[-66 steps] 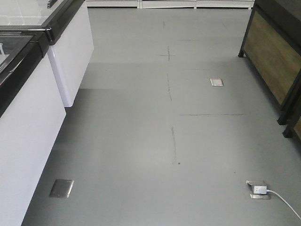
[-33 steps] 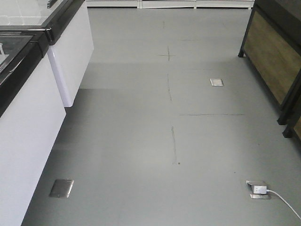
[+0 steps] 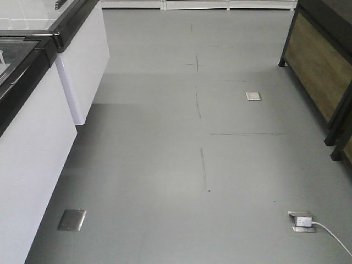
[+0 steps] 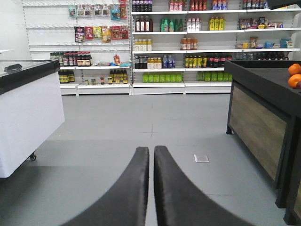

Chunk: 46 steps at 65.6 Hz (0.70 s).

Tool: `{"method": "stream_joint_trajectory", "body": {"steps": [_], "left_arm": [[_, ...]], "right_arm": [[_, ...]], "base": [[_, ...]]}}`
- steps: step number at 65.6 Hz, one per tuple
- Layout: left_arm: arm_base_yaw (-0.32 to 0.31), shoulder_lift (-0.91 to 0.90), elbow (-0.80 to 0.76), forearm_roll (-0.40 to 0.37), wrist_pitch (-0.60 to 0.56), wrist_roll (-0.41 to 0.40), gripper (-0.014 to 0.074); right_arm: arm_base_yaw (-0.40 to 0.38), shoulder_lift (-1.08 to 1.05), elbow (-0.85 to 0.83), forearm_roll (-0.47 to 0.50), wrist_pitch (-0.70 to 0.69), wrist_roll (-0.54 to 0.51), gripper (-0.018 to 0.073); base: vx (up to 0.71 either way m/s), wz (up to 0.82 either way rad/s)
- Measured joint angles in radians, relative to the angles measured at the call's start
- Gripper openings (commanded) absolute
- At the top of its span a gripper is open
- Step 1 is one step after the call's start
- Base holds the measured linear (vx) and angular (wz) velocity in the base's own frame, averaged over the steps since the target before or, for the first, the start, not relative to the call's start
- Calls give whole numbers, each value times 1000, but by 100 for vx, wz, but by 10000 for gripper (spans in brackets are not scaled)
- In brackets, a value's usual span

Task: Left arm holds basket, right arm returns cookies
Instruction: 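Lift the light-blue basket by its handle with the left gripper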

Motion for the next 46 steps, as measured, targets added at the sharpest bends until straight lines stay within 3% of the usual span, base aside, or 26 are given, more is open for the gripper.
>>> {"method": "stream_joint_trajectory", "body": {"steps": [13, 26, 46], "left_arm": [[-7, 25, -1, -57, -18, 18, 597], [-39, 51, -1, -175, -34, 28, 594], [-63, 58, -1, -213, -92, 31, 590]], "right_arm": [[0, 0, 0, 0, 0, 0, -6], [0, 0, 0, 0, 0, 0, -6], [0, 0, 0, 0, 0, 0, -6]], "base": [[0, 0], [0, 0], [0, 0]]}}
